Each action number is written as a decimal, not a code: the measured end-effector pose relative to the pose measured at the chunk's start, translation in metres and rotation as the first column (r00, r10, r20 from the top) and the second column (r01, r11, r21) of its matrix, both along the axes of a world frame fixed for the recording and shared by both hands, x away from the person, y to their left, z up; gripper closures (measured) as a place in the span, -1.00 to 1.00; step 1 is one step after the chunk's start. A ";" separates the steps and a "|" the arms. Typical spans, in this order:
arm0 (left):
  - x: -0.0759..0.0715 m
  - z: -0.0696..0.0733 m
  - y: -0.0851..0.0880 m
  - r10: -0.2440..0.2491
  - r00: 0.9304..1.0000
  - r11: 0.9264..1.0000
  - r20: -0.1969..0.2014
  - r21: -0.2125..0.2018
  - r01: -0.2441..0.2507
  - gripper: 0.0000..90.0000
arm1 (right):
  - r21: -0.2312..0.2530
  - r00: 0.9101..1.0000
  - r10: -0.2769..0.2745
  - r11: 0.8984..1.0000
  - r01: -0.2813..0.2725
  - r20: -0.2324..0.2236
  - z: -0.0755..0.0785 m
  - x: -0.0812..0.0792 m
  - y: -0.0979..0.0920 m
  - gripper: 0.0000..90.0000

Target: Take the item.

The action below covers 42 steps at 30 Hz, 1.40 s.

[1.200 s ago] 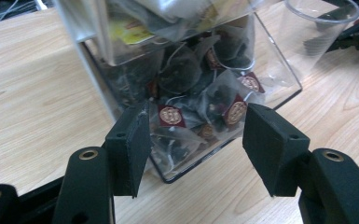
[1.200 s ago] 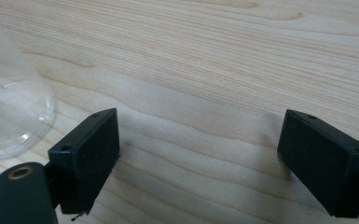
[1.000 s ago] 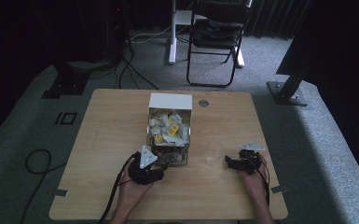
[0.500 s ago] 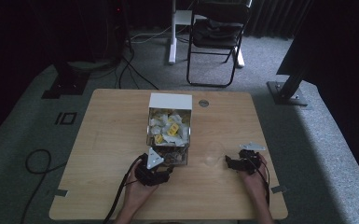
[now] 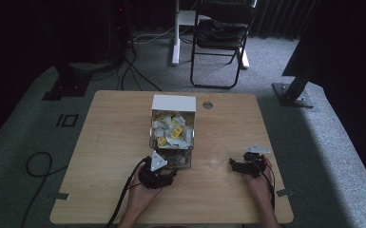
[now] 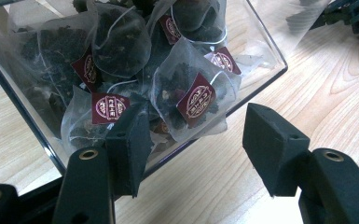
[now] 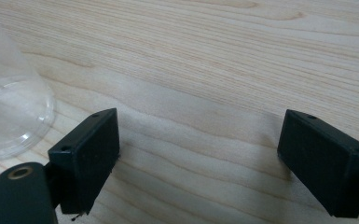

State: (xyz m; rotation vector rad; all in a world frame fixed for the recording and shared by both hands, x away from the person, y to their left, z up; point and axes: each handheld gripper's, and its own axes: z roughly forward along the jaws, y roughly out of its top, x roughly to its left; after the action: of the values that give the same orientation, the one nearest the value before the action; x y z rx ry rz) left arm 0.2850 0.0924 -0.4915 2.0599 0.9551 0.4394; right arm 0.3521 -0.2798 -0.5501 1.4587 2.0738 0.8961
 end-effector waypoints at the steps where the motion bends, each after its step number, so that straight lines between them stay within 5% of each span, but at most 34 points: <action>1: -0.001 0.000 0.000 -0.001 1.000 1.000 -0.001 0.001 0.001 -0.05 | 0.000 1.000 0.000 1.000 0.000 0.000 0.000 0.000 0.000 -0.72; 17: -0.018 -0.002 0.006 -0.026 1.000 1.000 -0.011 -0.002 0.026 0.01 | 0.000 1.000 0.000 1.000 0.000 0.000 0.000 0.000 0.000 -0.72; 26: -0.017 0.005 0.005 -0.029 0.999 1.000 0.015 -0.010 0.029 0.05 | 0.000 1.000 0.000 1.000 0.000 0.000 0.000 0.000 0.000 -0.72; 42: -0.009 0.012 -0.003 -0.003 0.999 1.000 0.050 0.002 0.003 0.64 | 0.000 1.000 0.000 1.000 0.000 0.000 0.000 0.000 0.000 -0.72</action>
State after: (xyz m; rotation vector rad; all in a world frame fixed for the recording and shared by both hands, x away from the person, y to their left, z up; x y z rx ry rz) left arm 0.2763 0.0894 -0.4792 2.0416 0.9221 0.4885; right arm 0.3521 -0.2798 -0.5502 1.4586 2.0737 0.8961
